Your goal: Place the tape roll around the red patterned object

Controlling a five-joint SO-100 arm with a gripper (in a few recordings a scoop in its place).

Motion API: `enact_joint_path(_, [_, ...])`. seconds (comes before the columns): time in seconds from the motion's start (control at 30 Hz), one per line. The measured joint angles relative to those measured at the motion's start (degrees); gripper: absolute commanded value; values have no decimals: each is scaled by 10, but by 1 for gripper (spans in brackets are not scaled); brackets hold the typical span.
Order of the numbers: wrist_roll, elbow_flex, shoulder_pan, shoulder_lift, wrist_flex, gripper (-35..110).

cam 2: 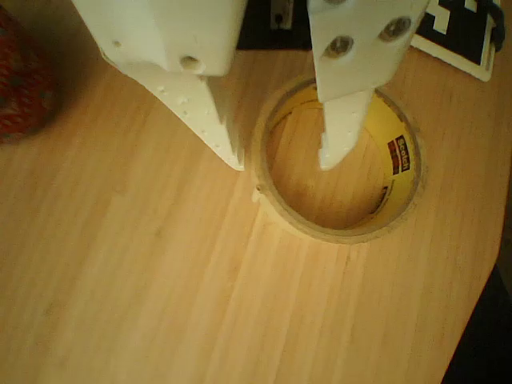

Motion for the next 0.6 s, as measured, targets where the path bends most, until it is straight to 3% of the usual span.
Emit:
enact_joint_path(0.13, [-2, -60, -3, -52, 17, 1])
enact_joint_path(0.4, [-8, -216, -8, -127, 105, 0])
enact_joint_path(0.6, [-19, -308, -4, -125, 229, 0])
